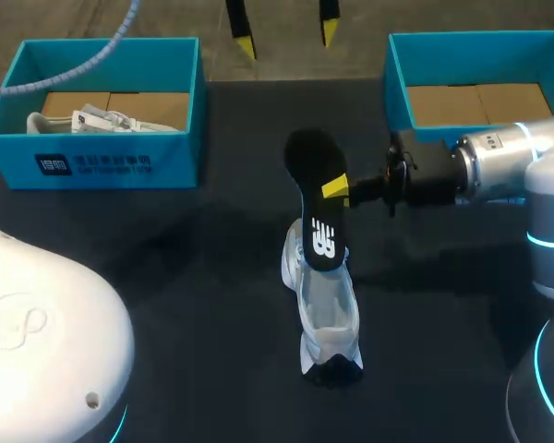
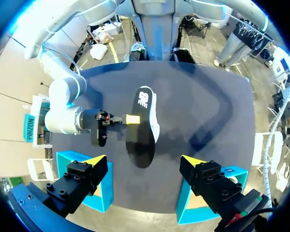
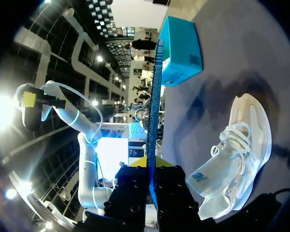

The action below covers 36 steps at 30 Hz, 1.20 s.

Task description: Take the shoe out of the shoebox, open the shoe tongue, remove and reinsert the insole, then place the shoe into the shoebox

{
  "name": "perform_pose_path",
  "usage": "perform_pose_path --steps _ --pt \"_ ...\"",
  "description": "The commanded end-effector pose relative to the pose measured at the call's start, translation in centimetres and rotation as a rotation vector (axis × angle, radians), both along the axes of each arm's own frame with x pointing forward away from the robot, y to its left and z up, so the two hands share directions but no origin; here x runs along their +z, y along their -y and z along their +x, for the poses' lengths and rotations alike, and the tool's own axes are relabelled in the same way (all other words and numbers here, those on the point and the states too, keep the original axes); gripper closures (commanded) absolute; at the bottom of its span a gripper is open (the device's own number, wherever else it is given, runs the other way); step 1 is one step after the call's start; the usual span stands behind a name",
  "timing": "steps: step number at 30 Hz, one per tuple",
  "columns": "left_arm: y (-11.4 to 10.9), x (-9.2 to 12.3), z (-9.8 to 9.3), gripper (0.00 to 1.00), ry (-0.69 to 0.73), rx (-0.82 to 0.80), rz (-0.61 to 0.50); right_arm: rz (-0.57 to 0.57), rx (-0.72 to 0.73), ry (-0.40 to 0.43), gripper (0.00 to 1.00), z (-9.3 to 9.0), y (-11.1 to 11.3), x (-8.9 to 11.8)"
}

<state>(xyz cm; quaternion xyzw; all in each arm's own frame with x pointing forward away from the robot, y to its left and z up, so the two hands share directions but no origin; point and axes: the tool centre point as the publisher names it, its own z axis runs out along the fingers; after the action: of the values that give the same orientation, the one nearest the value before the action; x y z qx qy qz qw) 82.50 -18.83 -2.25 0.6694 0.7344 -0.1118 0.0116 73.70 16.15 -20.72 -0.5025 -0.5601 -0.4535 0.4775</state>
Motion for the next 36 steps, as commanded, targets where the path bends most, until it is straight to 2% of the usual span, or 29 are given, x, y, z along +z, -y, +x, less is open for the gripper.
perform_pose_path --steps 1,5,10,17,21,36 --pt "-2.6 -0.7 -2.0 0.0 0.041 0.051 -0.23 -0.005 0.001 -0.001 1.0 0.0 -0.1 0.0" --pt "-3.6 -0.9 -2.9 0.0 0.048 0.067 -0.346 -0.005 0.001 -0.001 1.0 0.0 -0.1 0.0" --pt "-4.6 -1.8 -3.8 0.0 0.021 0.061 -0.548 -0.005 0.001 -0.001 1.0 0.0 -0.1 0.0" --pt "-4.9 -2.8 -5.5 0.0 0.037 0.047 -0.796 -0.005 0.001 -0.001 1.0 0.0 -0.1 0.0" --pt "-5.2 -2.9 -5.9 0.0 0.021 0.067 -0.977 -0.005 0.001 -0.001 1.0 0.0 -0.1 0.0" --pt "-5.3 -2.5 -6.3 0.0 0.025 0.04 -0.997 -0.005 0.001 -0.001 1.0 0.0 -0.1 0.0"
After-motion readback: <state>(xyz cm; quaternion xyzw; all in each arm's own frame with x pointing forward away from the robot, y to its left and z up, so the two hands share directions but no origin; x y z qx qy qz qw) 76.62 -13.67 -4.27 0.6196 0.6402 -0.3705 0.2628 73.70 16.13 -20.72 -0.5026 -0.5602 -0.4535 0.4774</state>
